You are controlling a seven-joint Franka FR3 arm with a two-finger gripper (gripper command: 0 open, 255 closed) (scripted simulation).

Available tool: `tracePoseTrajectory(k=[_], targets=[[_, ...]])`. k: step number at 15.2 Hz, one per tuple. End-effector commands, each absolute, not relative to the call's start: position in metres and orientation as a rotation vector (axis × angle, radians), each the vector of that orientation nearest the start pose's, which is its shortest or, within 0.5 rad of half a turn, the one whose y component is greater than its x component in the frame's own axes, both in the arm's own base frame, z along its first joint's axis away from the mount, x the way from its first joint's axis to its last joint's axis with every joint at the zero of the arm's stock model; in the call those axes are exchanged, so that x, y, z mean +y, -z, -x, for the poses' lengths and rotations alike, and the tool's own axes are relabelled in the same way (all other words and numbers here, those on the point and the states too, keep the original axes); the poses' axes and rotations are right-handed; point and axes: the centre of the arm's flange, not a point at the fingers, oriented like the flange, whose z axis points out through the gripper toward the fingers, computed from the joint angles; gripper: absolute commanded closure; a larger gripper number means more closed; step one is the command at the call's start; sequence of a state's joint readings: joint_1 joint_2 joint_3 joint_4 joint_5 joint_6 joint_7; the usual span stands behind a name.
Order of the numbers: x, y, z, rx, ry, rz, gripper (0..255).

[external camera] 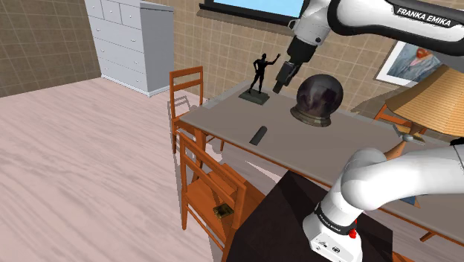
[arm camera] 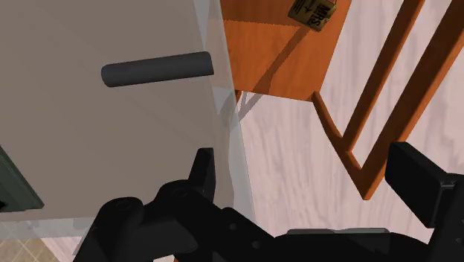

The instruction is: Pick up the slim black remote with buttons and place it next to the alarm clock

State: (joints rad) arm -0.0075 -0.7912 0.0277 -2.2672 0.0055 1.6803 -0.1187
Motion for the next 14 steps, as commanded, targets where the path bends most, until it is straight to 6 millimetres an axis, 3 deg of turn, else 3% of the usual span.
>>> tracePoseTrajectory(k=[1,7,14], targets=[[0.01,-0.645,-0.316,-0.209,0.321,3.143,0],[0.0,-0.582,-0.36,0.285,0.323,3.171,0],[-0.029,-0.508,-0.404,0.865,0.314,3.104,0]])
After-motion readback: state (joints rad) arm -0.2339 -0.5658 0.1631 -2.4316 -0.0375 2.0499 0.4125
